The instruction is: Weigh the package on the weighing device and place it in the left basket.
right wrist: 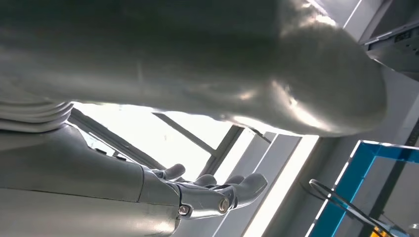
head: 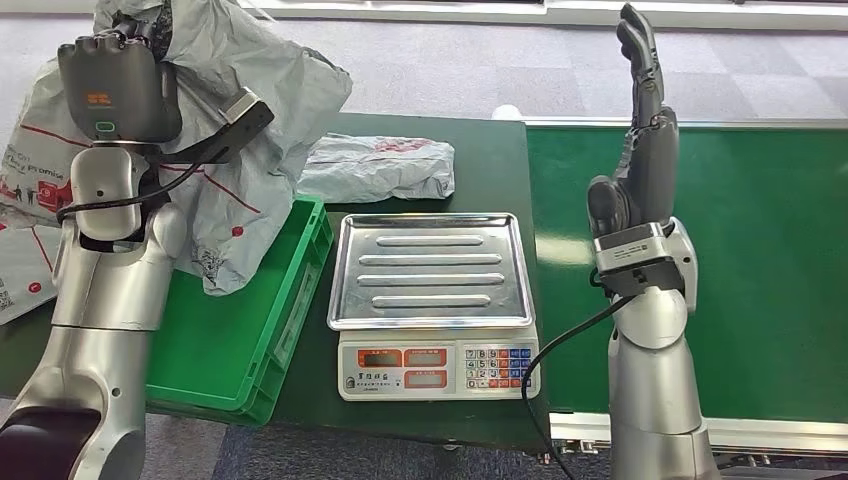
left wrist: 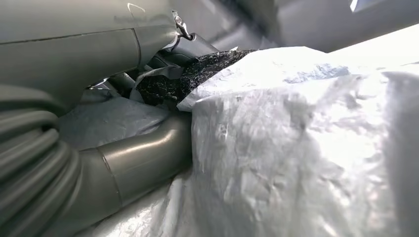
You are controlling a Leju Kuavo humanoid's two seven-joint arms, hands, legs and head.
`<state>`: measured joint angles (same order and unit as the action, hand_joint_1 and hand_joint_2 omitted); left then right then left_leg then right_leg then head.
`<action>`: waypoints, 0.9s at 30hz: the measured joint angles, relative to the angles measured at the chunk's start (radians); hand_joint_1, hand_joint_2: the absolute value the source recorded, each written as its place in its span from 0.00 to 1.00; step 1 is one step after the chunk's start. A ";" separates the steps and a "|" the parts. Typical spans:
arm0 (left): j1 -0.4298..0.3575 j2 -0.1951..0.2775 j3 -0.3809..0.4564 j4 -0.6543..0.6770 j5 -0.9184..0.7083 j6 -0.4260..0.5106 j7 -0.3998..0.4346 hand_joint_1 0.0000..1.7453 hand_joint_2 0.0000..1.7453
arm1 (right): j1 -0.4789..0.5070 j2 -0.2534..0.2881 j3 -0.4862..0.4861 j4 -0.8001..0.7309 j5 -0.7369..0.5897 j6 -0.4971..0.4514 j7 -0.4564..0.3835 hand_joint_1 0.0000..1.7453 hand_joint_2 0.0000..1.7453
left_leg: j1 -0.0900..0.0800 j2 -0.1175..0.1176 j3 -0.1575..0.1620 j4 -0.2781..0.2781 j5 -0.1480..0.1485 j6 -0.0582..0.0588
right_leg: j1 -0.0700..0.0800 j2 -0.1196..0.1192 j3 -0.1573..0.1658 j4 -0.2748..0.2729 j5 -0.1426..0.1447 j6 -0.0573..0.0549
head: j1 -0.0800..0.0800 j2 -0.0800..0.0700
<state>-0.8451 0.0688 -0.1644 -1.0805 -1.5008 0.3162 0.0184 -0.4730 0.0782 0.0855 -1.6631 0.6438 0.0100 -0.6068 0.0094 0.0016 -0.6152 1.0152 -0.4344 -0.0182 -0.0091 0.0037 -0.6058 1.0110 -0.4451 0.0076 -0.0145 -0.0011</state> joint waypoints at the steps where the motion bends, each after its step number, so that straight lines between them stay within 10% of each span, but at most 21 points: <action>1: -0.015 0.015 -0.032 0.044 0.000 -0.064 0.031 1.00 1.00 | -0.008 0.002 0.000 0.004 -0.002 0.003 -0.002 0.00 0.00 | 0.000 -0.001 0.000 0.000 0.000 0.000 | 0.000 -0.001 0.000 0.000 0.000 0.000 | 0.000 0.000; 3: -0.045 0.039 -0.114 0.174 -0.001 -0.159 0.066 0.99 1.00 | -0.029 0.007 0.000 0.016 -0.007 0.010 -0.006 0.00 0.00 | 0.000 -0.002 0.000 0.000 0.001 0.000 | 0.000 -0.002 0.001 0.000 0.000 0.000 | 0.000 0.000; 6: -0.053 0.052 -0.216 0.376 -0.001 -0.169 0.068 0.24 1.00 | -0.053 0.015 0.000 0.033 -0.009 0.011 -0.008 0.00 0.00 | 0.000 -0.001 0.000 0.000 0.002 0.000 | 0.000 0.000 0.001 0.000 0.001 0.000 | 0.000 0.000; 7: -0.051 0.052 -0.236 0.429 -0.001 -0.166 0.068 0.00 0.75 | -0.056 0.015 0.000 0.037 -0.009 0.011 -0.008 0.00 0.00 | 0.000 0.000 0.000 0.000 0.002 0.000 | -0.001 0.001 0.001 0.000 0.001 0.000 | 0.000 0.000; 10: -0.047 0.054 -0.270 0.543 -0.001 -0.156 0.095 0.00 0.00 | -0.057 0.016 0.000 0.044 -0.010 0.011 -0.008 0.00 0.00 | 0.000 0.001 0.000 0.000 0.001 0.000 | -0.001 0.002 -0.001 0.000 0.001 0.000 | 0.000 0.000; 23: -0.066 0.068 -0.312 0.632 0.001 0.049 0.278 0.00 0.00 | -0.051 0.016 -0.006 0.047 -0.010 0.014 -0.011 0.00 0.00 | 0.000 -0.001 -0.002 0.000 0.001 0.000 | 0.000 0.000 -0.001 0.000 0.001 -0.001 | 0.000 0.000; 27: -0.006 0.030 -0.212 0.412 0.160 0.319 0.011 0.00 0.00 | -0.031 0.015 -0.014 0.046 -0.010 0.001 -0.011 0.00 0.00 | 0.000 -0.002 -0.002 0.001 0.001 0.000 | -0.001 -0.002 -0.001 0.000 0.001 0.000 | 0.000 0.000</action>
<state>-0.8511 0.0985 -0.3766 -0.6689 -1.3408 0.6357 0.0293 -0.5041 0.0933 0.0715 -1.6172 0.6341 0.0109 -0.6175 0.0091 -0.0009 -0.6168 1.0158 -0.4330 -0.0185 -0.0104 0.0020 -0.6070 1.0110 -0.4446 0.0072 -0.0143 -0.0011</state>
